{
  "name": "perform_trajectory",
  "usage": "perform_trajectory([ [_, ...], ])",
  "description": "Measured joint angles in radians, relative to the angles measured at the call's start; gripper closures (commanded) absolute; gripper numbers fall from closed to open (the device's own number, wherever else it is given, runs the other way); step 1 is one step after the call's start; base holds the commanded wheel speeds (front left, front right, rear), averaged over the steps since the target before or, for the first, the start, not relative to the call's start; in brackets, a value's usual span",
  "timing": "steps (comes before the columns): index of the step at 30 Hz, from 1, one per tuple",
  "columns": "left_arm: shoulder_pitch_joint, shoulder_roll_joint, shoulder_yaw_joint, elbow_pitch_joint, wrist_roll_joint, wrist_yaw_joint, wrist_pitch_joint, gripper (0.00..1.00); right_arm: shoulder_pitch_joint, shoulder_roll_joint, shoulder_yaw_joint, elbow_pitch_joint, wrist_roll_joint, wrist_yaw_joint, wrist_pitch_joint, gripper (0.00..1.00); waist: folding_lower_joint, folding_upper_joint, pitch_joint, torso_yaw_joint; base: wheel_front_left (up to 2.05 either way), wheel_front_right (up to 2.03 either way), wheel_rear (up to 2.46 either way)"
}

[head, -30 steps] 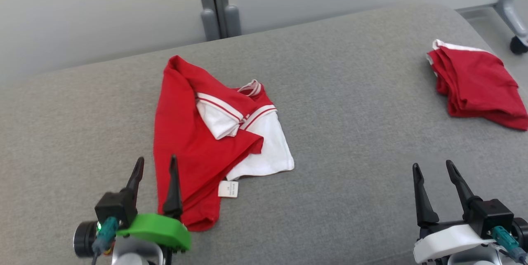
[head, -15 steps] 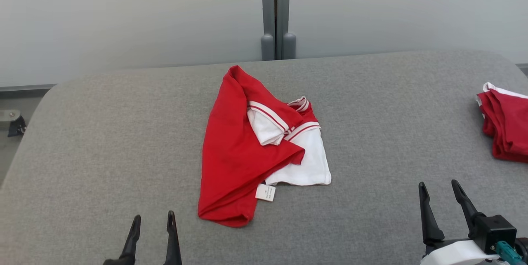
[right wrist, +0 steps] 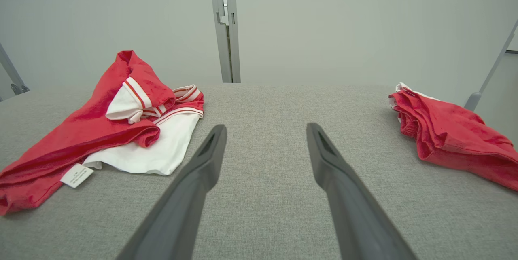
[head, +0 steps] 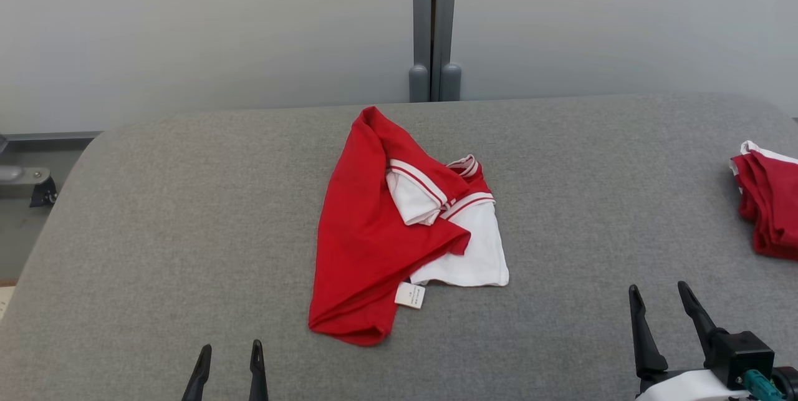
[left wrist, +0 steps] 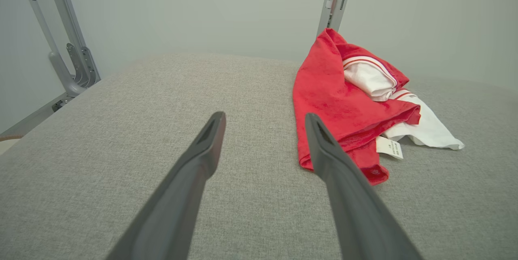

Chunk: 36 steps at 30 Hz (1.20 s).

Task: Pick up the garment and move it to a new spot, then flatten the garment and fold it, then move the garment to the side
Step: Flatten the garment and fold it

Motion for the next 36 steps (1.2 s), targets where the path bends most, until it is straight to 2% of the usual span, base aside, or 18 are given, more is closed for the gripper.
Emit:
perform_trajectory([
  [17,-0.001,-0.001,-0.009,0.013,-0.004,-0.001,0.0,0.0,-0.003,0.0,0.008,-0.002,0.01,0.0,0.0,0.0,0.0,0.0,0.011,-0.001,0.0,0.0,0.0],
  [22,-0.007,-0.001,-0.031,0.012,0.014,-0.009,0.0,0.0,-0.051,0.0,0.049,-0.02,0.009,0.0,0.0,0.0,0.0,0.0,0.024,0.001,0.0,0.0,0.0],
  [25,-0.025,-0.001,-0.085,0.061,0.03,-0.031,0.016,0.0,-0.108,0.0,0.099,0.024,0.009,0.0,0.001,0.0,0.0,0.0,0.036,0.004,0.0,0.0,0.0],
  [29,-0.1,0.003,-0.173,0.088,0.064,-0.073,0.145,0.0,-0.221,0.004,0.207,0.155,0.024,0.0,0.181,0.0,0.0,0.0,0.056,0.009,0.0,0.0,0.0],
  [32,-0.162,0.003,-0.245,0.091,0.072,-0.106,0.244,0.0,-0.326,0.001,0.208,0.227,0.048,0.0,0.325,0.0,0.0,0.0,0.081,0.014,0.0,0.0,0.0],
  [36,-0.263,0.001,-0.311,0.116,0.078,-0.115,0.298,0.0,-0.42,0.0,0.23,0.309,0.038,0.0,0.456,0.0,0.0,0.0,0.122,0.027,0.0,0.0,0.0],
])
